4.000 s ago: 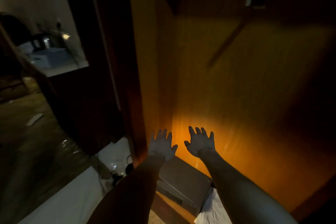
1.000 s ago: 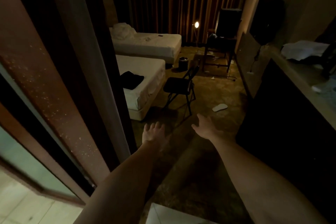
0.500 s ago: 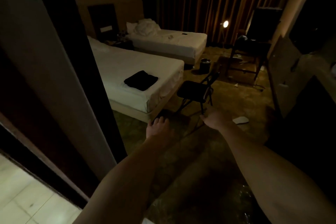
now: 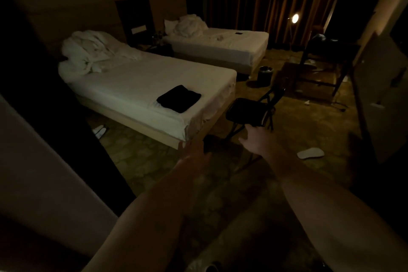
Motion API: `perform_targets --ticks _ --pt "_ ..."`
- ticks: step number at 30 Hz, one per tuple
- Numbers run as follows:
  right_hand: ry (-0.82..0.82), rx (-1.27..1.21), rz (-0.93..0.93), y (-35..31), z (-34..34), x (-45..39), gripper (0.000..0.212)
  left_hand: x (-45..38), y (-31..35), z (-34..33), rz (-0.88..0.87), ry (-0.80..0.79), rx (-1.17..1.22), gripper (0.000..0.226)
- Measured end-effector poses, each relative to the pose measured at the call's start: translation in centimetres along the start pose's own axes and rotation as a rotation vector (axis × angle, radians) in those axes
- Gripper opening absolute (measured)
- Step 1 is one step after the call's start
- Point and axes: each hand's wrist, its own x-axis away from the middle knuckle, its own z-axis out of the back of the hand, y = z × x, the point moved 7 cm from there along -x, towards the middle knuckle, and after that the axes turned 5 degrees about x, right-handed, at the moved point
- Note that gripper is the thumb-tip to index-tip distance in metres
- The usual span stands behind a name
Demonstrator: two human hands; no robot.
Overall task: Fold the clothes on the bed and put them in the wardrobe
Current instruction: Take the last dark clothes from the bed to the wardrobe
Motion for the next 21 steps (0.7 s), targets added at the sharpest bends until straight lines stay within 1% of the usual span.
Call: perform_targets --ticks 1,3,5,9,12,16,18,21 --pt "-0.007 0.011 0.0 -0.2 0.3 -1.4 0.059 -1.1 -0.2 0.2 0.015 0.038 -0.03 0.076" --pt "-0.007 0.042 0.011 -0.6 1.0 -4.1 0.058 -3.7 -0.3 0.8 0.018 0.087 -0.086 0.066" --pt "-0.002 0.044 0.032 -0.9 1.7 -6.6 0.059 -6.6 -0.4 1.3 0.0 0.064 -0.056 0.058" --pt "-0.03 0.001 0.041 -0.9 1.4 -10.9 0.06 -12.0 -0.9 1.0 -0.003 0.002 -0.032 0.054" --pt "-0.086 0.032 0.034 -0.6 0.9 -13.9 0.056 -14.8 -0.8 0.6 0.024 -0.011 0.0 0.055" --pt "-0.1 0.001 0.106 0.2 0.2 -18.5 0.06 -17.8 -0.1 0.4 0.072 0.027 0.023 0.061" --pt "-0.077 0.023 0.15 0.8 0.2 -21.0 0.061 -19.2 0.5 0.3 0.089 0.033 -0.034 0.066" --pt "-0.089 0.029 0.216 1.5 1.2 -24.9 0.061 -22.3 1.4 0.1 0.131 -0.003 -0.06 0.063"
